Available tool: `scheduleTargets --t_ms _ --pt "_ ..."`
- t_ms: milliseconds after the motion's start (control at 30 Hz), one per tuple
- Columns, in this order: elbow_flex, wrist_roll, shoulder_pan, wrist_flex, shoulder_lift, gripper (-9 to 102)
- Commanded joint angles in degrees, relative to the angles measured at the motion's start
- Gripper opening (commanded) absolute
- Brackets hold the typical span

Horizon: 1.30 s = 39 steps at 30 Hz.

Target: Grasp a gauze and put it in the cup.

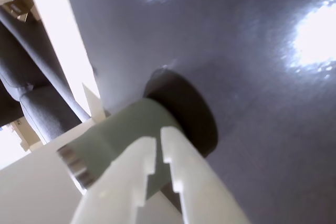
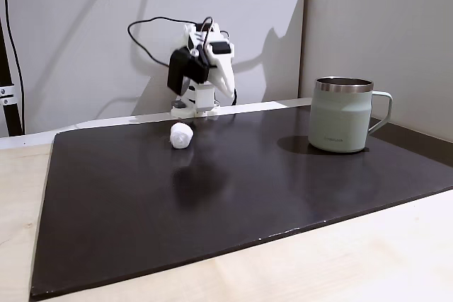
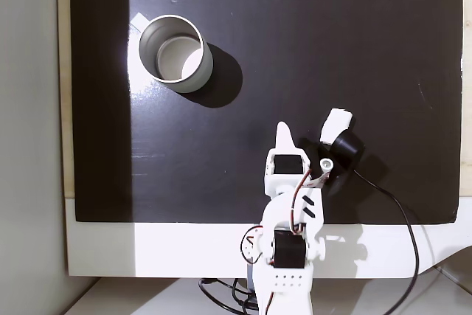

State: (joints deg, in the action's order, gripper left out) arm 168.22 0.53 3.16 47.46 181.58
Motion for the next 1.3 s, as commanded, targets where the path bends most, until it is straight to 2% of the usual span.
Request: scheduleTargets --t_ms 0,167,300,633,867,1033,1267 --pt "-9.93 2.20 -1.14 5.71 0.53 0" --pt "-18.90 8.00 0.35 13.62 -0.88 0" --pt "-27.33 14.15 6.94 18.63 -8.96 0" --pt "-46.76 38.06 19.69 26.81 -32.17 2" --pt "-60.82 54.67 24.96 31.82 -51.68 10" --pt "-63.81 64.60 26.89 32.78 -59.24 16" --pt "-67.50 79.28 27.42 39.46 -71.28 24"
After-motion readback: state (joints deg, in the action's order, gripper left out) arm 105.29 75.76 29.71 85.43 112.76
